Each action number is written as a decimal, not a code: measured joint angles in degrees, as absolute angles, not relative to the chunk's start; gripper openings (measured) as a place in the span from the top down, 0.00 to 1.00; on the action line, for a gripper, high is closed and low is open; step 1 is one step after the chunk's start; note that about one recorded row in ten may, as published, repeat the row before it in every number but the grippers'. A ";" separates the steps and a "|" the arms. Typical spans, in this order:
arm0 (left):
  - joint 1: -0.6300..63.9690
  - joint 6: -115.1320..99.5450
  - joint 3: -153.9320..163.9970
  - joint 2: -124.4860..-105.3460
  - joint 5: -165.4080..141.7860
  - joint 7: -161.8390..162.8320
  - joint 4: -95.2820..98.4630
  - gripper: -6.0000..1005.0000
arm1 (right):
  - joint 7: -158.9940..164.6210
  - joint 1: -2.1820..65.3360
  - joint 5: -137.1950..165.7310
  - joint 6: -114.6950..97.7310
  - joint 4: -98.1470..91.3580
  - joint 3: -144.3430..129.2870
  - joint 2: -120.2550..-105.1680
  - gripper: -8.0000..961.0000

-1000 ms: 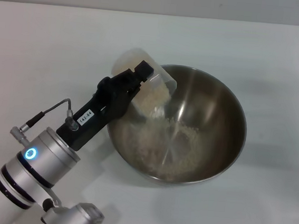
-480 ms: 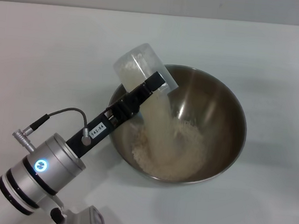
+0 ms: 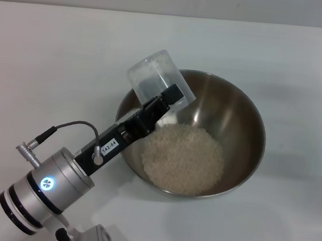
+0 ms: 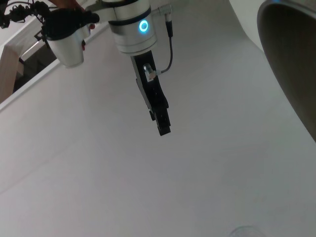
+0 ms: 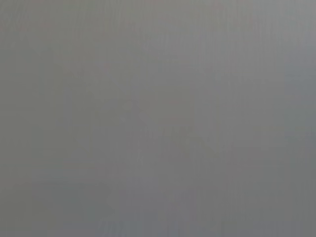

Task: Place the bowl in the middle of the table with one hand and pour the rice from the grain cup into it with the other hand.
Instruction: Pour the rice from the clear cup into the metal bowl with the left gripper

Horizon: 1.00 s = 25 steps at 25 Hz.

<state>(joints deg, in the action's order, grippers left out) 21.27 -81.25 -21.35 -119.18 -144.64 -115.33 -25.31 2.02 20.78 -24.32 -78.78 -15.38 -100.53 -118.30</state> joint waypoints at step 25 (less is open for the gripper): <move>21.14 -80.22 -20.05 -119.18 -145.63 -114.64 -25.88 0.92 | 2.02 20.92 -24.26 -78.84 -15.38 -100.53 -118.33 0.46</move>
<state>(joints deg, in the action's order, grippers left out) 21.13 -80.22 -20.05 -119.18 -145.63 -114.64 -25.88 2.02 20.92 -24.25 -78.84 -15.38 -100.53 -118.33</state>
